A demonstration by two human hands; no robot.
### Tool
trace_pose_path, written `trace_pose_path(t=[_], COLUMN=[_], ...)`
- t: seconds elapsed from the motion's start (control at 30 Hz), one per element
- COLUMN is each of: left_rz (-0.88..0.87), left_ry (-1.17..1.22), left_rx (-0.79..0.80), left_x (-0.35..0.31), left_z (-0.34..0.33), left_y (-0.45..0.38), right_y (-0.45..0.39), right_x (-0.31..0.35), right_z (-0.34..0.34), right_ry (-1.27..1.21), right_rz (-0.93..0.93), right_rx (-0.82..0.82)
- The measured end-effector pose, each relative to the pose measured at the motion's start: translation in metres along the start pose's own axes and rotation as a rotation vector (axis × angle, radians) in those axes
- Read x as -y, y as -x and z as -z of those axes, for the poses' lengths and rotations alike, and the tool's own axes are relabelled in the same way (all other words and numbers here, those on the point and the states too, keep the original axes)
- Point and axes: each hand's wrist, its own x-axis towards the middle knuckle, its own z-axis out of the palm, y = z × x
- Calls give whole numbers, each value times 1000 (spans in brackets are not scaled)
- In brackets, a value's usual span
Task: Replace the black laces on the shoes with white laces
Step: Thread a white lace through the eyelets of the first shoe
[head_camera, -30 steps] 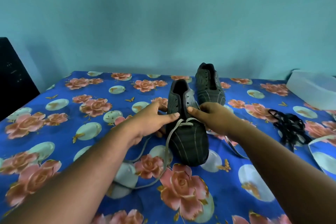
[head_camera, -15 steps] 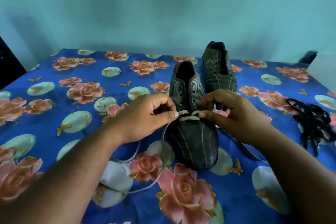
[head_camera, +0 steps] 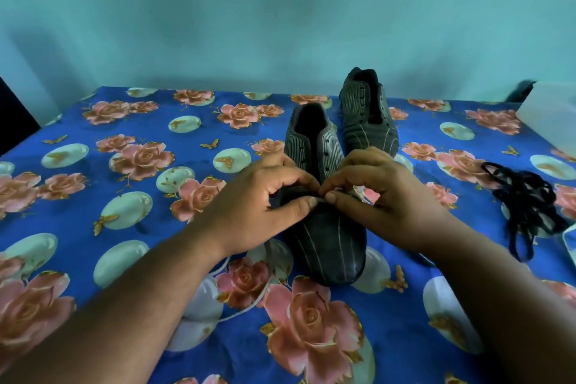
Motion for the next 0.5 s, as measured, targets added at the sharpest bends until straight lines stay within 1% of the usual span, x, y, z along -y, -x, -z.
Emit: trace_pose_path(t=[0.1,0.27,0.4,0.5], left_rz=[10,-43,-21,-20], left_ry=[28,-18,-13,-38], left_rx=[-31,-72,-43,-26], left_x=[1,-2,-2,-1], left_z=[-2,-1,-3,-6], left_y=[-1,-1,0,-1], right_y=[-1,-2,-2,-1], right_x=[1,2,1,0], right_z=[-2,-2,-2,-2], right_ry=[-16,-107,-175,-179], right_rz=[-13,-52,-132,-153], right_rx=[2,43,90,114])
